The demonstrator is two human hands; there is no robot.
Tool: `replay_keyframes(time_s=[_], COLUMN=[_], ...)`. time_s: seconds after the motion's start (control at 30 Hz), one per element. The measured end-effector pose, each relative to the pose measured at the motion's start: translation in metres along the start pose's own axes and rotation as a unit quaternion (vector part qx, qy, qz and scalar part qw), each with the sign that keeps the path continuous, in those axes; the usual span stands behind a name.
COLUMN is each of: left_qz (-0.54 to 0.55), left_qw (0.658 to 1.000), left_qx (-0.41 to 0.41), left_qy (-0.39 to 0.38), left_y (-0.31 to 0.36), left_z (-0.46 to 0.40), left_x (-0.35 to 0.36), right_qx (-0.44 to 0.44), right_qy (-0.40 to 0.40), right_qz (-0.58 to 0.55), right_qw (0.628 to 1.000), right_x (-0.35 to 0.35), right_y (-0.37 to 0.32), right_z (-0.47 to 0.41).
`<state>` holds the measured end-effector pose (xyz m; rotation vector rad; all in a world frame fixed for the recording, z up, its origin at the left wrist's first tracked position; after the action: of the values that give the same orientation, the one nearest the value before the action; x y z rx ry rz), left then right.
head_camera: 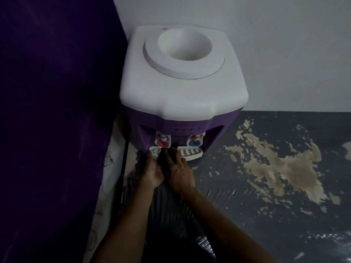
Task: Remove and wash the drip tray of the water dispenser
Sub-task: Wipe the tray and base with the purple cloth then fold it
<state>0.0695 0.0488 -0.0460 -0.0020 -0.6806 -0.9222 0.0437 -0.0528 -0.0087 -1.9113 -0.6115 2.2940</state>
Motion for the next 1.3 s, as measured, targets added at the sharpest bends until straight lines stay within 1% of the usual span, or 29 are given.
replay_keyframes(time_s=[0.07,0.13,0.27,0.33,0.4,0.43,0.47,0.53,0.57,0.63,0.7,0.77,0.8,0.87,0.9,0.97,1.0,1.03,1.1,1.17,1.23,1.3], left_qz=[-0.022,-0.05,-0.098,-0.095,-0.101,-0.112,-0.123,-0.14,-0.143,-0.14,-0.124,-0.107,-0.103,-0.102,-0.103,-0.103,-0.102,-0.102,-0.114,-0.162,-0.23,-0.289], left_qw=[0.999,0.998,0.995,0.994,0.993,0.99,0.987,0.981,0.98,0.98,0.982,0.983,0.984,0.985,0.985,0.984,0.984,0.984,0.981,0.972,0.953,0.929], left_qx=[0.001,0.007,0.03,0.043,0.051,0.057,0.066,0.081,0.085,0.088,0.087,0.086,0.084,0.079,0.079,0.083,0.084,0.085,0.088,0.094,0.099,0.101], left_qy=[-0.027,-0.035,-0.006,0.013,0.045,0.066,0.084,0.104,0.107,0.107,0.115,0.122,0.12,0.116,0.116,0.116,0.118,0.12,0.127,0.145,0.168,0.208], left_y=[-0.001,-0.001,-0.003,-0.003,-0.004,-0.005,-0.005,-0.006,-0.006,-0.005,-0.004,-0.003,-0.003,-0.004,-0.004,-0.005,-0.005,-0.005,-0.005,-0.005,-0.006,-0.006], left_z=[0.002,0.004,0.002,0.0,-0.001,-0.002,-0.002,-0.002,-0.002,0.001,0.003,0.004,0.004,0.005,0.005,0.006,0.005,0.005,0.006,0.008,0.011,0.015], left_x=[0.003,0.005,0.004,0.005,0.007,0.007,0.006,0.006,0.006,0.008,0.009,0.01,0.011,0.012,0.012,0.013,0.013,0.013,0.014,0.016,0.017,0.019], right_qx=[-0.005,-0.012,-0.021,-0.02,0.013,0.058,0.113,0.215,0.252,0.3,0.351,0.414,0.431,0.43,0.42,0.403,0.403,0.408,0.418,0.419,0.412,0.407], right_qy=[-0.007,-0.007,0.007,0.054,0.134,0.176,0.208,0.235,0.243,0.257,0.242,0.206,0.188,0.161,0.151,0.134,0.125,0.116,0.114,0.125,0.129,0.125], right_qz=[-0.007,-0.006,-0.046,-0.067,-0.121,-0.177,-0.238,-0.324,-0.339,-0.344,-0.374,-0.428,-0.449,-0.501,-0.543,-0.625,-0.646,-0.655,-0.66,-0.664,-0.671,-0.673], right_qw=[1.0,1.0,0.999,0.996,0.983,0.967,0.942,0.891,0.873,0.852,0.823,0.777,0.759,0.733,0.711,0.656,0.636,0.625,0.614,0.607,0.603,0.604], right_x=[0.001,0.001,-0.006,-0.012,-0.018,-0.019,-0.021,-0.022,-0.023,-0.024,-0.019,-0.01,-0.006,-0.003,-0.003,-0.005,-0.007,-0.008,-0.009,-0.01,-0.01,-0.01], right_y=[0.002,0.006,0.013,0.017,0.027,0.032,0.036,0.039,0.038,0.037,0.042,0.052,0.055,0.058,0.056,0.056,0.057,0.059,0.06,0.059,0.058,0.058], right_z=[-0.001,0.001,0.004,0.008,0.013,0.015,0.015,0.01,0.006,0.001,0.0,0.005,0.007,0.007,0.006,0.001,-0.001,-0.002,-0.003,-0.002,-0.002,-0.002])
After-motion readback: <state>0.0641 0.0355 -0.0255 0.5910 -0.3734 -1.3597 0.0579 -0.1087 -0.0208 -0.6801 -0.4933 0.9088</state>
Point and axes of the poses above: each hand's wrist, its own z-axis away from the middle knuckle, its own x-axis out of the palm, y = z × x, the point moved 3 cm from there along -z, towards the middle knuckle, and after that the axes turned 5 degrees about -x, right-handed, at the moved point
